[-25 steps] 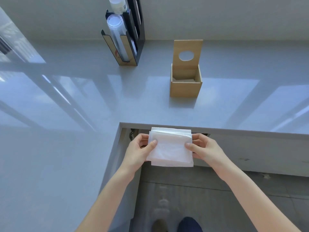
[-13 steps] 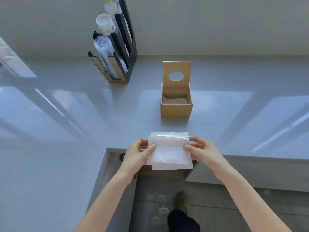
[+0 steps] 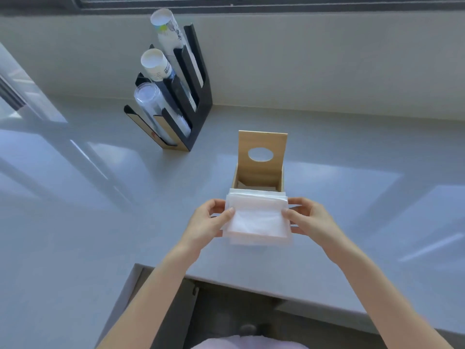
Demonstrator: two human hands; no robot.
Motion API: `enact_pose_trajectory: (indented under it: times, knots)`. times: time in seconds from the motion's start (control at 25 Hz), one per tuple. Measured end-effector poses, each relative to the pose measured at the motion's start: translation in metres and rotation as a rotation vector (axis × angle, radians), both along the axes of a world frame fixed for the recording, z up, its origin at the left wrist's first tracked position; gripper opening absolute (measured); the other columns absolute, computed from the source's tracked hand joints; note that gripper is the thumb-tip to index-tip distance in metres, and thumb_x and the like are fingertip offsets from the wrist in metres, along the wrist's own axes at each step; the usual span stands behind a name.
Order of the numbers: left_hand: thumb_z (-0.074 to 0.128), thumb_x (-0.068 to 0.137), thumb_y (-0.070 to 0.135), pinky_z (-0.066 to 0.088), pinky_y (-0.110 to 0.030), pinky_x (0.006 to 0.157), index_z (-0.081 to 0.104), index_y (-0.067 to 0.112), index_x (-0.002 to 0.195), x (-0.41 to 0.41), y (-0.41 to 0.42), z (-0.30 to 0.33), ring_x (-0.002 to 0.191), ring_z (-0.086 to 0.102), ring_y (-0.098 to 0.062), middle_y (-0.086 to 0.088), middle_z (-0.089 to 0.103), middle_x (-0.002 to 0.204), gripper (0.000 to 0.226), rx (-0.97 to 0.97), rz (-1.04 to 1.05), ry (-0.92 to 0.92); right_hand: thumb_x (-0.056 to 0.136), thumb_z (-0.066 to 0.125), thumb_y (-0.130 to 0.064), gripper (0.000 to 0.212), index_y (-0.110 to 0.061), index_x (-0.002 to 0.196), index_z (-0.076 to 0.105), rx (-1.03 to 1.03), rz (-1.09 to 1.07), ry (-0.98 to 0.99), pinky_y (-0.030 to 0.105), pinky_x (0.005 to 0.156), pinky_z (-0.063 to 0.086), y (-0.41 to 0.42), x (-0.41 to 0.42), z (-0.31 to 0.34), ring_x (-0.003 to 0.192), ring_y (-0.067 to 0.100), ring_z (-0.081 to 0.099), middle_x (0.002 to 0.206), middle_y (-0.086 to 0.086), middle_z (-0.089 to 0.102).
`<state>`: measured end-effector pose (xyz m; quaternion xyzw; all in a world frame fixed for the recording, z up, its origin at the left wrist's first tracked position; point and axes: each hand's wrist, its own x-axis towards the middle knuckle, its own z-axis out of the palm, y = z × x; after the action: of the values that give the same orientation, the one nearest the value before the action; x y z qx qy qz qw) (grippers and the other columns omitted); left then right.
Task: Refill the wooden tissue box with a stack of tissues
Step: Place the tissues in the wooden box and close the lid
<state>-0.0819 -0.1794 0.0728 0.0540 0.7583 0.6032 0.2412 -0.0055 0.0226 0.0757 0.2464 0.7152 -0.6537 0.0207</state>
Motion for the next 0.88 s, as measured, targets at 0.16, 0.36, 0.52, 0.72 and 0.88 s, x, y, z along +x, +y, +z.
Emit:
enact_pose_trajectory:
  times: [0.16, 0.36, 0.52, 0.72, 0.88]
  knots:
    - [0.058, 0.088, 0.018, 0.050, -0.011, 0.049, 0.059, 0.016, 0.093, -0.015, 0.016, -0.001, 0.075, 0.060, -0.005, 0.006, 0.060, 0.089, 0.006, 0.005, 0.034, 0.023, 0.087, 0.059, -0.011, 0.009, -0.016, 0.092, 0.053, 0.003, -0.019, -0.002, 0.023, 0.069, 0.055, 0.015, -0.017, 0.001, 0.082, 0.022, 0.062, 0.094, 0.009, 0.065]
    - [0.060, 0.087, 0.017, 0.052, -0.013, 0.049, 0.061, 0.015, 0.093, -0.030, 0.023, -0.003, 0.076, 0.060, -0.007, 0.003, 0.061, 0.089, 0.007, -0.001, 0.044, 0.010, 0.085, 0.062, -0.012, 0.016, -0.019, 0.072, 0.054, 0.121, -0.044, 0.001, 0.026, 0.069, 0.054, 0.022, -0.032, -0.001, 0.075, 0.019, 0.058, 0.080, 0.005, 0.060]
    - [0.063, 0.084, 0.017, 0.054, -0.015, 0.052, 0.060, 0.017, 0.092, -0.050, 0.028, -0.001, 0.074, 0.060, -0.006, 0.004, 0.062, 0.086, 0.008, -0.046, 0.046, 0.028, 0.084, 0.061, -0.012, 0.018, -0.021, 0.069, 0.056, 0.197, -0.059, -0.015, 0.021, 0.063, 0.053, 0.020, -0.044, -0.003, 0.072, 0.015, 0.058, 0.075, 0.000, 0.060]
    - [0.066, 0.082, 0.020, 0.054, -0.032, 0.063, 0.052, 0.020, 0.094, -0.070, 0.038, -0.003, 0.081, 0.059, -0.019, -0.003, 0.063, 0.093, 0.018, -0.155, 0.035, 0.119, 0.082, 0.060, -0.010, 0.012, -0.021, 0.077, 0.059, 0.230, -0.088, -0.043, 0.028, 0.073, 0.055, 0.022, -0.056, -0.001, 0.076, 0.015, 0.060, 0.081, 0.000, 0.063]
    - [0.065, 0.082, 0.020, 0.056, -0.036, 0.070, 0.052, 0.019, 0.088, -0.081, 0.044, -0.005, 0.074, 0.058, -0.017, 0.001, 0.061, 0.087, 0.014, -0.258, -0.039, 0.264, 0.081, 0.063, -0.017, 0.013, -0.021, 0.093, 0.060, 0.400, -0.057, -0.081, 0.027, 0.073, 0.048, 0.021, -0.061, -0.003, 0.084, 0.014, 0.058, 0.084, -0.006, 0.061]
